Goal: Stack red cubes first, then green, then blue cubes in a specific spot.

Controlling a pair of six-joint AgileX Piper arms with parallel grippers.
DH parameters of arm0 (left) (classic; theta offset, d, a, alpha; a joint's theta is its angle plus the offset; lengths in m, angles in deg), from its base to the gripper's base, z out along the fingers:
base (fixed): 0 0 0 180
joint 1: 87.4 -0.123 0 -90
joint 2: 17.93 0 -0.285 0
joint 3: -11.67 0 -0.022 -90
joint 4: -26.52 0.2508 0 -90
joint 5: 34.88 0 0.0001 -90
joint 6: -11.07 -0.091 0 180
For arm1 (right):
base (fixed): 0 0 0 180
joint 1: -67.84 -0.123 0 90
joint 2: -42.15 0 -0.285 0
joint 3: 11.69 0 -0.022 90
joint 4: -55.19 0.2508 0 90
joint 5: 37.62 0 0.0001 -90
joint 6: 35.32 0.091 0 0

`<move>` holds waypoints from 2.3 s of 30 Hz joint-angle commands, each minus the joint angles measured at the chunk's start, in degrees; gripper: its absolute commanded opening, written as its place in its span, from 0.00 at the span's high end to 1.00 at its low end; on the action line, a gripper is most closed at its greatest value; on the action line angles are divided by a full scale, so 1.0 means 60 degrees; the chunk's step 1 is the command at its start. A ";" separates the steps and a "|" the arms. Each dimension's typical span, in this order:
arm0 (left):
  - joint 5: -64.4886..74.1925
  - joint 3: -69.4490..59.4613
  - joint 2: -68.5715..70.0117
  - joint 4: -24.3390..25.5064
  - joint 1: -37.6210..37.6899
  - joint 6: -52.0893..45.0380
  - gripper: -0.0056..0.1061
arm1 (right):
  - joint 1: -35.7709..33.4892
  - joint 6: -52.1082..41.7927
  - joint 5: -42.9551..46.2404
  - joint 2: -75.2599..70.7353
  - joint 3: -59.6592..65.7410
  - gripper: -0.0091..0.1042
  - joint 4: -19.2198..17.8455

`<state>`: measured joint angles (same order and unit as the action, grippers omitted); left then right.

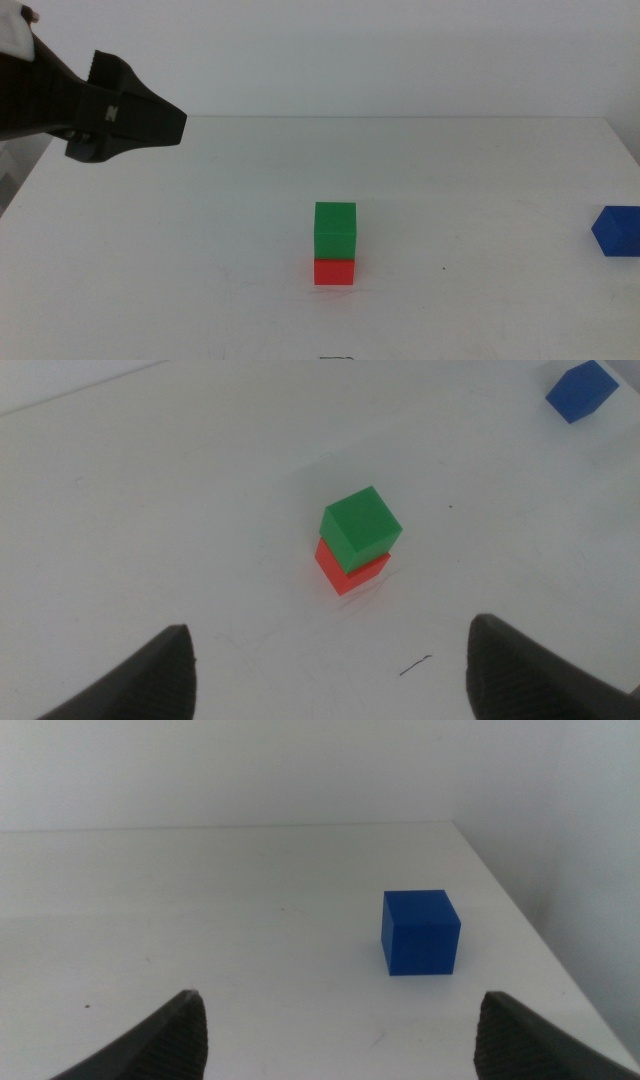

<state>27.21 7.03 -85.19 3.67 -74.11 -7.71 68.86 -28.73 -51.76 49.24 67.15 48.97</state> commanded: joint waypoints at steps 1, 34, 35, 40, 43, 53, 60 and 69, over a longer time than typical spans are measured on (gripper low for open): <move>-0.0433 0.0229 0.0172 -0.0349 -0.0028 0.0027 0.13 | 0.0056 -0.0094 0.0637 -0.0189 -0.0201 0.26 0.0077; -0.0452 0.0229 0.0172 -0.0299 -0.0028 0.0038 0.13 | 0.0056 -0.0090 -0.9252 0.9169 -0.9863 0.26 0.0555; -0.0452 0.0229 0.0172 -0.0299 -0.0028 0.0038 0.13 | 0.0056 -0.0090 -0.9218 0.9330 -0.9863 0.26 0.0555; -0.0452 0.0229 0.0172 -0.0299 -0.0028 0.0038 0.13 | 0.0056 -0.0090 -0.8440 0.9926 -0.9863 0.26 0.0558; -0.0452 0.0229 0.0172 -0.0299 -0.0028 0.0038 0.13 | 0.0056 -0.0101 -0.7945 1.0092 -0.9863 0.26 0.0625; -0.0452 0.0229 0.0172 -0.0299 -0.0028 0.0038 0.13 | 0.0070 -0.0456 -0.8270 1.2370 -1.1324 0.26 0.0569; -0.0452 0.0229 0.0172 -0.0299 -0.0028 0.0038 0.13 | 0.0074 -0.0926 -0.8787 1.4512 -1.2821 0.26 0.0407; -0.0452 0.0229 0.0172 -0.0299 -0.0028 0.0038 0.13 | 0.1266 -0.1569 -0.8784 1.6169 -1.4106 0.26 0.0625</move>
<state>27.21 7.03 -85.03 3.67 -74.11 -7.71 74.80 -36.89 -104.81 147.48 -14.75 52.91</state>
